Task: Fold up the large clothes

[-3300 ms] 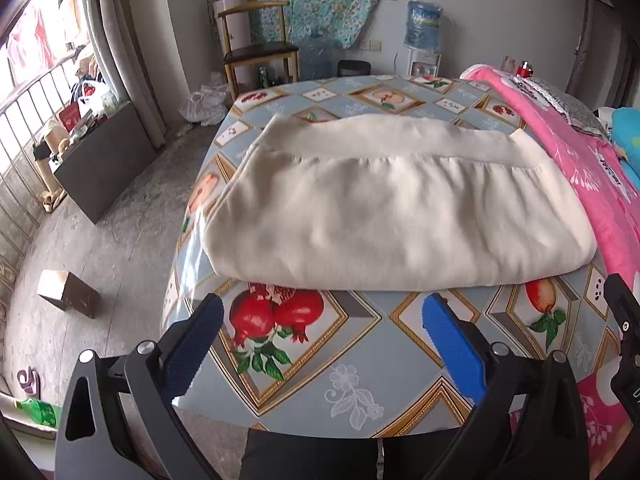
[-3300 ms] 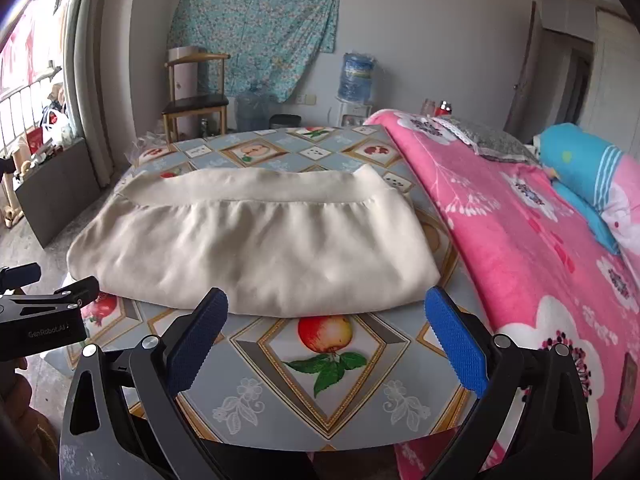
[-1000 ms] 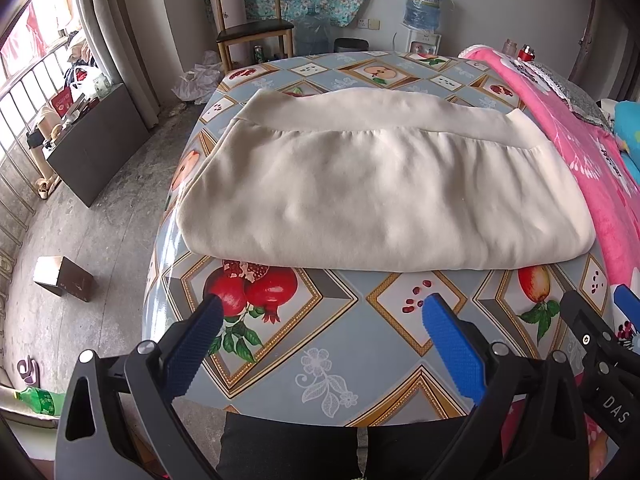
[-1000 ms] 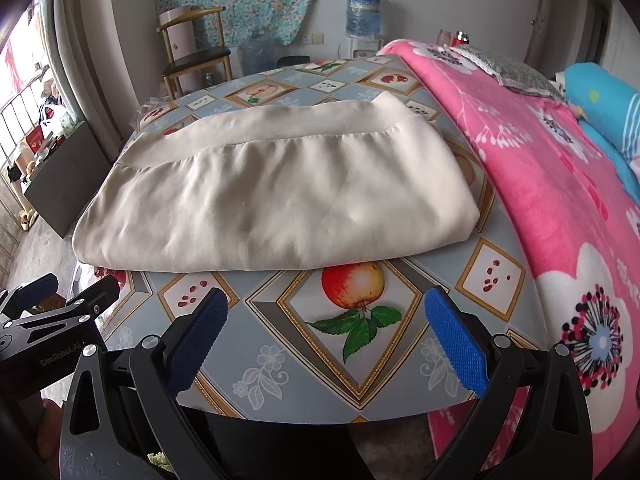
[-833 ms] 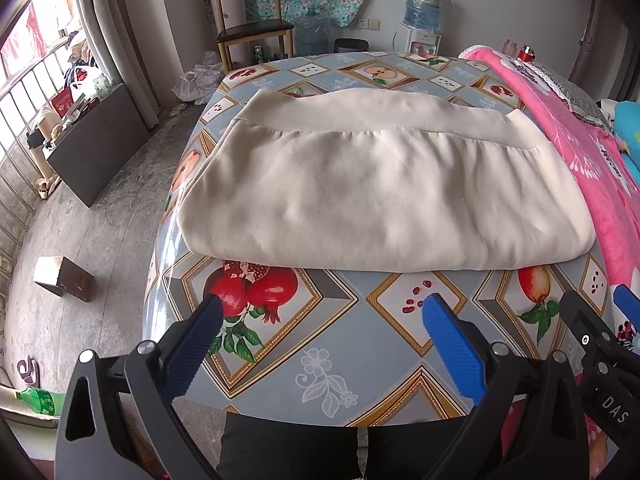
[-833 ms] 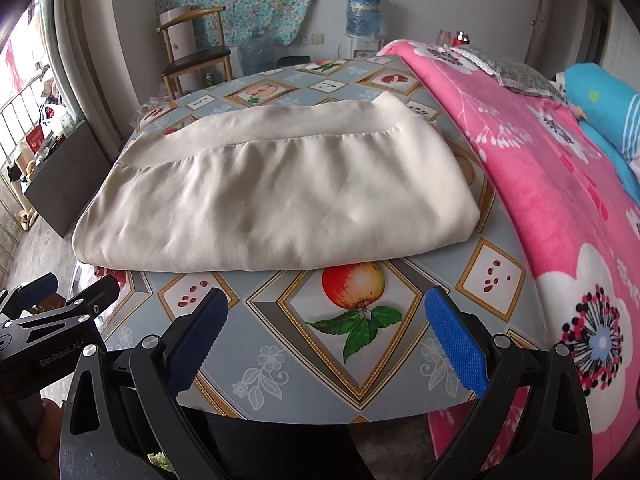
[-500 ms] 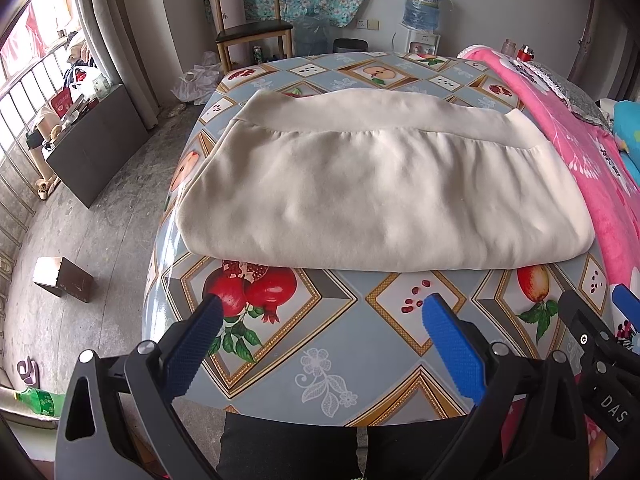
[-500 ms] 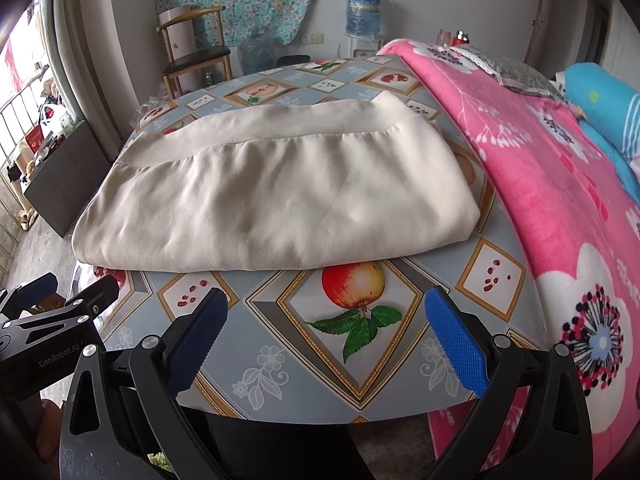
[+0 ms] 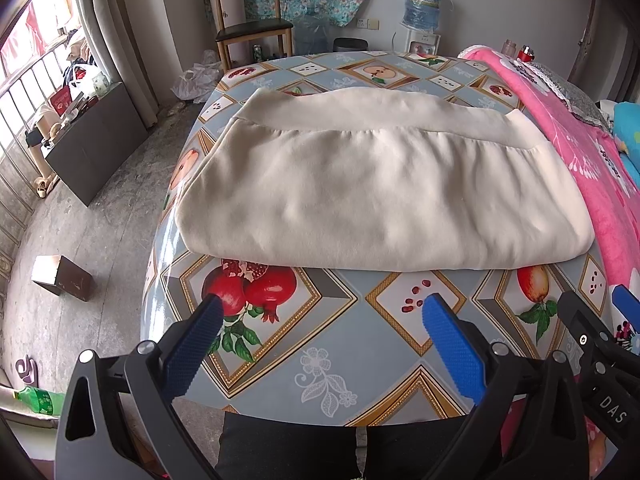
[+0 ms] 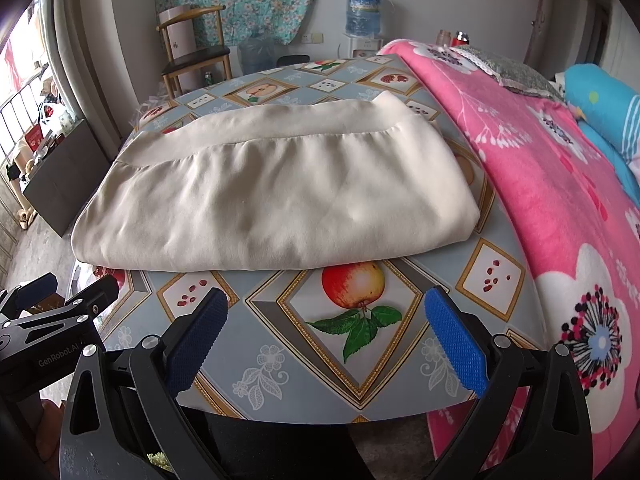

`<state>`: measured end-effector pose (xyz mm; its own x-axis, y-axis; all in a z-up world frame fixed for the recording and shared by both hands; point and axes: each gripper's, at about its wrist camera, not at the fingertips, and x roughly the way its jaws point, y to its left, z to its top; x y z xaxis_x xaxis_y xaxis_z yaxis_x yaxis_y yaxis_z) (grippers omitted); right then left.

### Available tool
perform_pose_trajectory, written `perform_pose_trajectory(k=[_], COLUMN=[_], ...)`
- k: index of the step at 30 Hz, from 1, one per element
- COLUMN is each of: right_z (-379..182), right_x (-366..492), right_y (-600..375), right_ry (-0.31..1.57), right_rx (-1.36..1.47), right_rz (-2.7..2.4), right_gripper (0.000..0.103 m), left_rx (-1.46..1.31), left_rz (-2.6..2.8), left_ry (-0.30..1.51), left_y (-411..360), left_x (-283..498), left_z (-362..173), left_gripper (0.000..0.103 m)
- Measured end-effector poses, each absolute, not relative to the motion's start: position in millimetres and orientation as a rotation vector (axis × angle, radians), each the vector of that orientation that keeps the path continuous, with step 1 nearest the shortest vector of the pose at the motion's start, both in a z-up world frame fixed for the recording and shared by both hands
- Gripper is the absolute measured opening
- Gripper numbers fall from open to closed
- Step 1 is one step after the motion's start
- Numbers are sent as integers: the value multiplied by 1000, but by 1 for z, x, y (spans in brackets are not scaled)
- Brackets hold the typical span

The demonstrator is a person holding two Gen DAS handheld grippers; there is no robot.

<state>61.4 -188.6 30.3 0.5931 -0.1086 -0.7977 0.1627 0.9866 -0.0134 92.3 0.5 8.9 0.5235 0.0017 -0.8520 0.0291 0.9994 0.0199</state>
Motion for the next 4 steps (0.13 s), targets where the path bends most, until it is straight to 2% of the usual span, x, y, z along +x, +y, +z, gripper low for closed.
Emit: perform_pose_trajectory(k=[4], right_z=[30], right_x=[62], right_y=[-189], right_ry=[923], right_rx=[63], right_rz=[-158], right_gripper=[96], left_rx=[32], left_rz=[-16], left_ry=[1018], left_y=[1], left_x=[92], left_z=[9], left_gripper=[98])
